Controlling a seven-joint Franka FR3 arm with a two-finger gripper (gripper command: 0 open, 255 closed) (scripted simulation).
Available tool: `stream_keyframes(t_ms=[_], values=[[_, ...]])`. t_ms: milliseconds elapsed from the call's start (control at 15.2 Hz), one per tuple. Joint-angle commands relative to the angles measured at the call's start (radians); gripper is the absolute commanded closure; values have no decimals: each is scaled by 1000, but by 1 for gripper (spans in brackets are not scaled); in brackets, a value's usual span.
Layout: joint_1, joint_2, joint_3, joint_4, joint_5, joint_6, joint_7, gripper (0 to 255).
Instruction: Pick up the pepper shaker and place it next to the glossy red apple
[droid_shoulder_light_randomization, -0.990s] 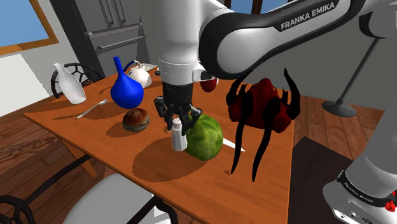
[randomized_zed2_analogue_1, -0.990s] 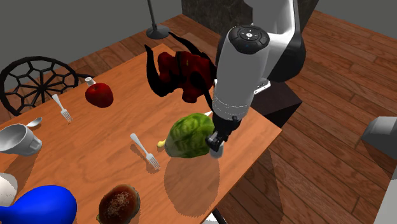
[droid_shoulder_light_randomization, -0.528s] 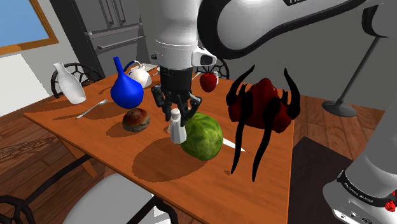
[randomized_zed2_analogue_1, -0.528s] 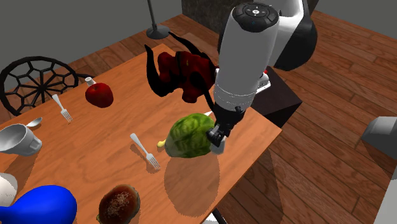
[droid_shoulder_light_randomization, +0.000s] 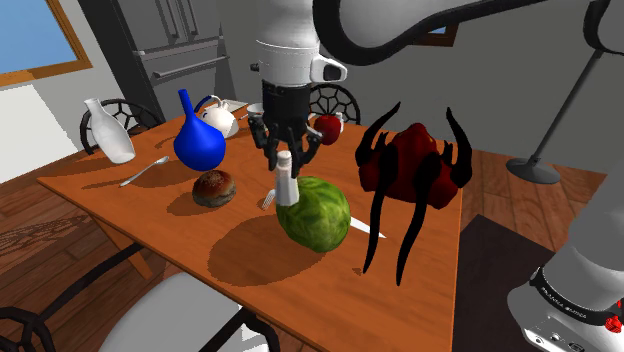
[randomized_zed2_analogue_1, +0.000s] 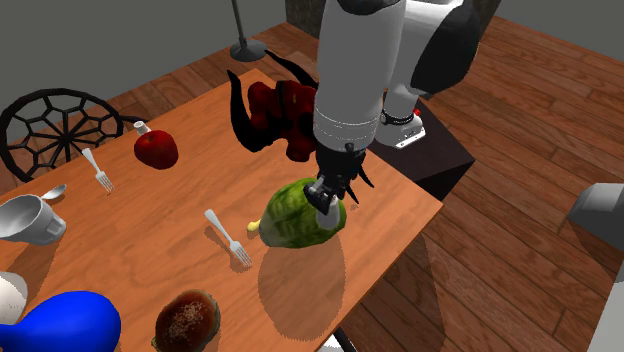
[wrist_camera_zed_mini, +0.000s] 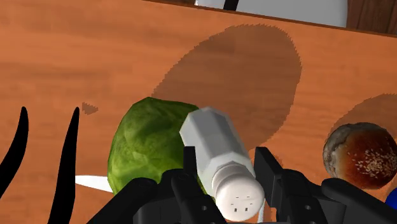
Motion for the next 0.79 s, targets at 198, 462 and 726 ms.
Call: stream_keyframes(t_ms=[198,462,726], values=[[-112,-48,-23,-17,64,-2,-146,255],[-176,-55,-53,-17,84,-4,-244,255],[-224,-33,-85,4,77,-13,-326,255]])
